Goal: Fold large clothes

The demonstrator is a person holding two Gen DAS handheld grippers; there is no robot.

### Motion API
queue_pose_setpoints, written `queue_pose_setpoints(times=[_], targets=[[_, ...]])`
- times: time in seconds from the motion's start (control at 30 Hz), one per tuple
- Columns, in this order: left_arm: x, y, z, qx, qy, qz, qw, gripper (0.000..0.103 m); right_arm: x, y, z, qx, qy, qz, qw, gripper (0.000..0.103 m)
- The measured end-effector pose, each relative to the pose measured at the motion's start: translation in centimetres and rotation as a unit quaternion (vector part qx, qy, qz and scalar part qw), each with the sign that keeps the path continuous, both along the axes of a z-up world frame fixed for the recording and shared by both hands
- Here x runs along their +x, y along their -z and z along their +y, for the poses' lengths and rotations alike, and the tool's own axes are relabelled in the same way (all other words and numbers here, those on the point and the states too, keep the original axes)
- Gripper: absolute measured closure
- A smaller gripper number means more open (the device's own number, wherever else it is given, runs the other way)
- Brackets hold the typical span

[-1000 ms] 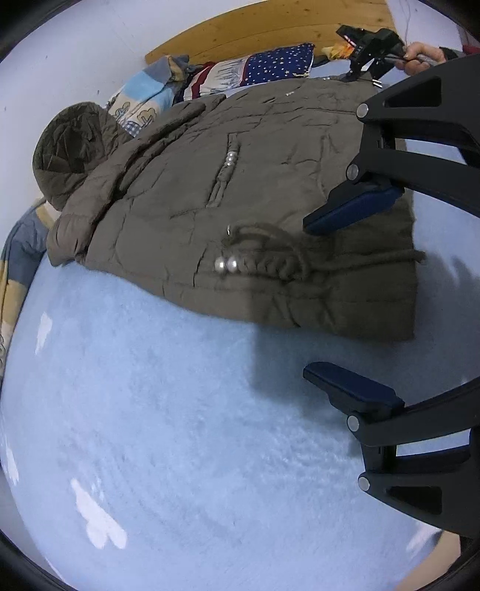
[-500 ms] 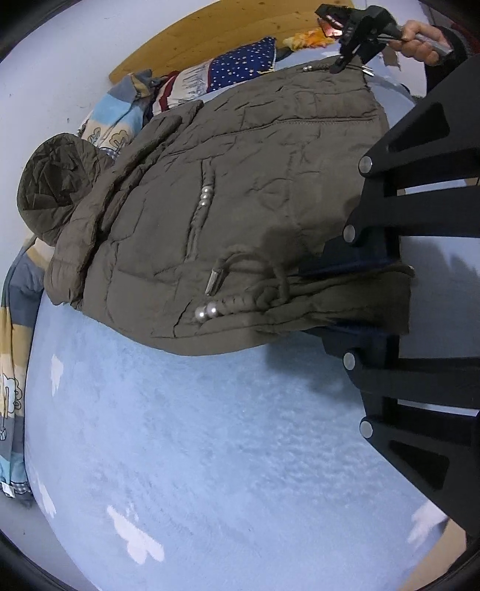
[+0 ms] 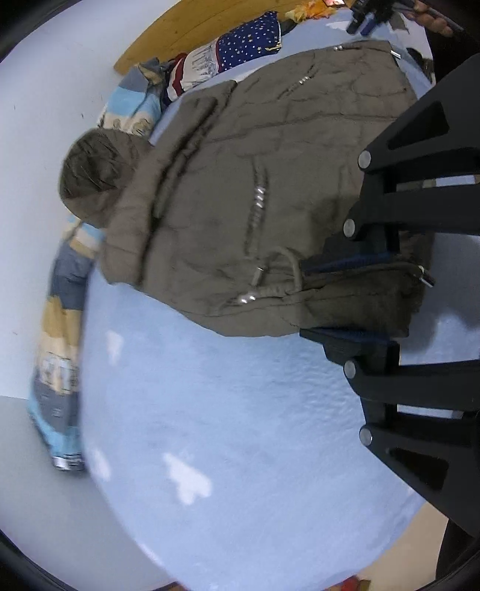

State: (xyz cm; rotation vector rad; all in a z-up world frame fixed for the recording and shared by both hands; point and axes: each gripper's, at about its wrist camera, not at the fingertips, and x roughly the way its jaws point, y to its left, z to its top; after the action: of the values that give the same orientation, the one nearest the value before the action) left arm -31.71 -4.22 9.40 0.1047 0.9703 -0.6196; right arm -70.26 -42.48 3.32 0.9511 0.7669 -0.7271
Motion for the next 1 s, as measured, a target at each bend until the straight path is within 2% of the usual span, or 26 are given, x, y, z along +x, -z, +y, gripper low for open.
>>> queue_pose_setpoints(times=[0.03, 0.07, 0.13, 0.2, 0.33, 0.53, 0.8, 1.0], targets=[[-0.5, -0.5, -0.3, 0.003, 0.004, -0.015, 0.9999, 0.071, -0.2, -1.1, 0.1, -0.034, 0.013, 0.019, 0.999, 0.045], [-1.1, -1.4, -0.9, 0.01, 0.012, -0.04, 0.9991, 0.068, -0.5, -2.0, 0.3, -0.058, 0.02, 0.028, 0.998, 0.045], [-2.5, -2.7, -1.9, 0.008, 0.028, -0.069, 0.9972, 0.065, -0.4, -3.7, 0.6, -0.092, 0.017, 0.018, 0.995, 0.045], [-4.1, -3.9, -2.9, 0.004, 0.049, -0.089, 0.9949, 0.063, 0.5, -4.9, 1.0, -0.102, -0.014, -0.008, 0.995, 0.045], [-7.1, -6.1, -5.4, -0.004, 0.088, -0.124, 0.9884, 0.056, 4.3, -6.0, 3.3, -0.115, -0.082, -0.011, 0.99, 0.043], [-10.6, -8.7, -8.4, -0.012, 0.128, -0.158, 0.979, 0.052, 9.5, -4.8, 6.1, -0.108, -0.148, -0.004, 0.983, 0.042], [-13.2, -10.3, -9.4, -0.008, 0.14, -0.182, 0.9733, 0.051, 10.9, -1.0, 8.3, -0.101, -0.181, 0.029, 0.978, 0.041], [-13.7, -10.4, -9.6, -0.004, 0.141, -0.181, 0.9733, 0.051, 10.4, 0.0, 7.9, -0.091, -0.18, 0.036, 0.979, 0.041]])
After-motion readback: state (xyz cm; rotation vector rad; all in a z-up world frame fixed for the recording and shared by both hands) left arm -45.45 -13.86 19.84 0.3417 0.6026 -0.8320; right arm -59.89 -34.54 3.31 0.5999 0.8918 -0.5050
